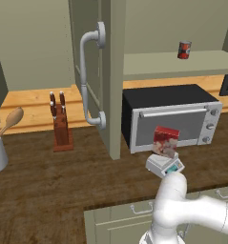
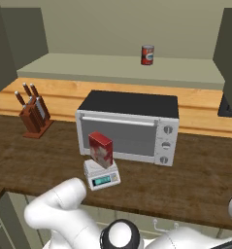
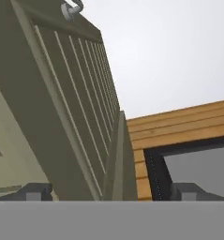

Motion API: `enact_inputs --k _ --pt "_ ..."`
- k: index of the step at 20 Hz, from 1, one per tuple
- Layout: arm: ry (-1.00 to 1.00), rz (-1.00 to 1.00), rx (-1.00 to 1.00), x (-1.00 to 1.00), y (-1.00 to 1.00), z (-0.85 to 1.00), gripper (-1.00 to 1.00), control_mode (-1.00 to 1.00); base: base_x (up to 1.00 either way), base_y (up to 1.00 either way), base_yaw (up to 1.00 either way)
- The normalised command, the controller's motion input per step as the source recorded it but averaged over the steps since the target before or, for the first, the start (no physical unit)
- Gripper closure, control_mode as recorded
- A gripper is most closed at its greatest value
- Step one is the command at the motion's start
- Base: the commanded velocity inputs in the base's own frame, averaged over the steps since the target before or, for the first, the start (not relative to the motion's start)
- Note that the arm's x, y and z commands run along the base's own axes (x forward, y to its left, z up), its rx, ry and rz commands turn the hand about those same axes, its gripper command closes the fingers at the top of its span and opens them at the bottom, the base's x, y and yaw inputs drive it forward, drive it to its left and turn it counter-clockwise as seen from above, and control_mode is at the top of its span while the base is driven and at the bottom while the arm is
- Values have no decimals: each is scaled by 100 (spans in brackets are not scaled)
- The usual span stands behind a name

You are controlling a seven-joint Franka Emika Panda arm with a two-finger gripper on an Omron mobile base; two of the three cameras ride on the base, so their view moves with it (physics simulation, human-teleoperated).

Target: Pick the cereal and place it on the digital scale for weighing, and close the cabinet.

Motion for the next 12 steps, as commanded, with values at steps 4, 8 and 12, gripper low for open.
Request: enact_inputs --k 4,8,12 --pt "-10 3 -16 -54 32 88 -100 -100 0 0 0" --pt "-32 4 -24 -80 46 98 -100 -100 0 0 0" --pt "-34 1 -36 -52 96 77 -100 -100 0 0 0"
